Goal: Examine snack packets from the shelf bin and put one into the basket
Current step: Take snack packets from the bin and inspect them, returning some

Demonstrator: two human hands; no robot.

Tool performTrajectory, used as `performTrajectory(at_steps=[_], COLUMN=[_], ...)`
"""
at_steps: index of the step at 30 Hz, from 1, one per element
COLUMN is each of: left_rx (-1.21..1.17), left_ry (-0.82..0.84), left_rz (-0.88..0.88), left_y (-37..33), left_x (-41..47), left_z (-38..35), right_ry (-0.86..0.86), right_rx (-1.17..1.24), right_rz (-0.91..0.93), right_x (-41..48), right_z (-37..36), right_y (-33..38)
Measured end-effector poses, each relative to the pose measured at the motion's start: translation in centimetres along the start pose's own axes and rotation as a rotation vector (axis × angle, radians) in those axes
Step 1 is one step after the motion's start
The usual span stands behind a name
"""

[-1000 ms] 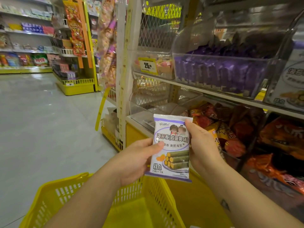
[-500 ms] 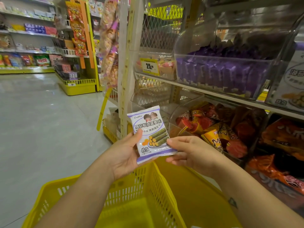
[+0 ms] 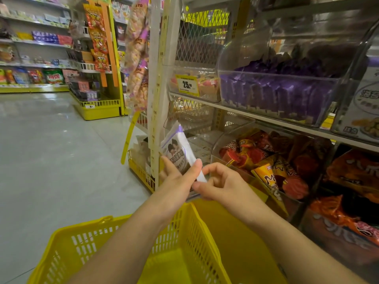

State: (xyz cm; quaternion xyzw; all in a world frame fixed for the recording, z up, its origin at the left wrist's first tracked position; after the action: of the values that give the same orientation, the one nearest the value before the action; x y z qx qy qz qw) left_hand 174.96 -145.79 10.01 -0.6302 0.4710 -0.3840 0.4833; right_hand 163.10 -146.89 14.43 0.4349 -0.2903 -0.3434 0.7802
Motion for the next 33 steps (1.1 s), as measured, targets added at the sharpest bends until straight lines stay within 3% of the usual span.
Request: performTrajectory(at_steps=[4,11,14,18,22,25,29,33], left_rx=[-0.256,-0.616,-0.617,-0.372,-0.242,-0.300,-0.451,-0.596], left_ry=[0.141,0.462,0.536,0.402,0.166,0.060,0.055,0.017], left_rz=[-0.115,0.045,0.054,-0.004,-0.086,-0.099,-0.052,0.022], left_y=[-1.7,-2.5,-2.9,-2.7,-2.3,-2.0,-1.4,-0.8], left_x=[-0.3,-2.4,-2.8,-1.9,-1.0,-0.6,-0.2,0.0], left_z=[-0.8,-3.7,-3.7,-2.4,-1.2,-0.2,0.5,1.1], right_ry=[0.062,0.118,0.059,-0.148,-0.196,-0.162,-0.035,0.054], right_rx=[0.040,0.373,0.310,0.076,-0.035,-0.079,-0.092,0.027], right_rz=[0.025,-0.055,-0.026,0.016,0.129,0.203,0.237,0.216], right_x=[-0.3,0.3,0.5,0.5,0.3,0.1,-0.1,-0.2], right_z=[-0.1,-0.2,0.8,2.8,2.5,2.0,0.7,0.1], right_y=[0.7,-0.9,-1.1,-1.1,0.3,1.5,2.2,2.3])
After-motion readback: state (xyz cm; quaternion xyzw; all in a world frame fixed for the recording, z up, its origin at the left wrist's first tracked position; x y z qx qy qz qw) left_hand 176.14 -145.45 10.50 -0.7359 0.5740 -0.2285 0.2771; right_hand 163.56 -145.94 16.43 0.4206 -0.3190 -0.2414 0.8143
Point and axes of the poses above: each hand's wrist, its own x-axis towards the middle knuckle, its own z-axis out of the back of the hand, y = z × x, the point moved 9 cm from there along x, towards the middle knuckle, and after that the axes turned 12 degrees about -x, right-handed, at the moved point
